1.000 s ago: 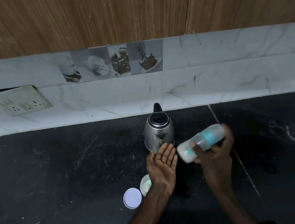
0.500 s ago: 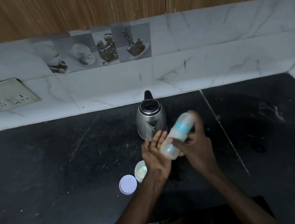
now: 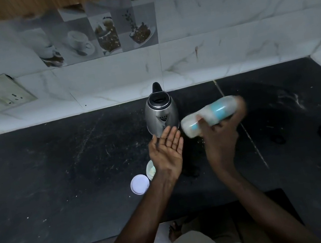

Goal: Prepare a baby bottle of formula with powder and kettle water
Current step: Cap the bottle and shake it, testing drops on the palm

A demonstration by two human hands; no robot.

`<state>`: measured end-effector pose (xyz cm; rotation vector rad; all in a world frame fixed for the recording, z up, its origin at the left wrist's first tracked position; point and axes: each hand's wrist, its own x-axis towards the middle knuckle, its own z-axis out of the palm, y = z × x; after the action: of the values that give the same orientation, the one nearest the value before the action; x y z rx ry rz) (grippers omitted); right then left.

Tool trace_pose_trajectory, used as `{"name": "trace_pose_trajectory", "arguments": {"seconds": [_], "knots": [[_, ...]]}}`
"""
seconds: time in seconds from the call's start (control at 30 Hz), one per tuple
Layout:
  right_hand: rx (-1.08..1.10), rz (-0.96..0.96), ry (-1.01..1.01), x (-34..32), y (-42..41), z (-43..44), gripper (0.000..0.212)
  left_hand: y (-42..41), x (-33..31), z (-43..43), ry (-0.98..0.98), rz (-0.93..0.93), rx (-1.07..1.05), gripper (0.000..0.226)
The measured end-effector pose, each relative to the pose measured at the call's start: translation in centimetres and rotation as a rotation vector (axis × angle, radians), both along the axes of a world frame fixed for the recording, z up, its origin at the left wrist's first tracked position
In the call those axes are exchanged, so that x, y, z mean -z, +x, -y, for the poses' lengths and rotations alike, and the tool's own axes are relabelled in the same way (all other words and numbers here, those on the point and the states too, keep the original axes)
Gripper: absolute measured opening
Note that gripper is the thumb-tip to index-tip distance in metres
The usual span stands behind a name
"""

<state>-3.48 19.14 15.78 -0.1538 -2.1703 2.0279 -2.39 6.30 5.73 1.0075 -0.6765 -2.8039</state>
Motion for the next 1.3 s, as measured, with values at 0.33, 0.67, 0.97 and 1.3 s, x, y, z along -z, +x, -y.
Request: {"name": "trace_pose_trajectory", "arguments": {"seconds": [0.33,0.67,0.97,1.3], "knots": [[-0.269,0.047,0.203,1.3,1.1,0.8,0.1,0.8,-1.1,-0.2,0.061,-0.051,0.01,0.059],[-0.323,0.14,0.073,2.3,1.7,1.3,0.102,1.3,-1.7,0.2,0.082,-0.105,0.033,0.063],[-0.504,0.153,0.039,0.9,0.9,1.0,0.1,1.1,-1.9,0.1,0.122,-0.074,0.0,0.061],[-0.224,-0.007,0.087,-2.4,0.8,1.1,0.09,0.8,-1.8,0.0,0.114,-0.074,-0.03,0.056]]}}
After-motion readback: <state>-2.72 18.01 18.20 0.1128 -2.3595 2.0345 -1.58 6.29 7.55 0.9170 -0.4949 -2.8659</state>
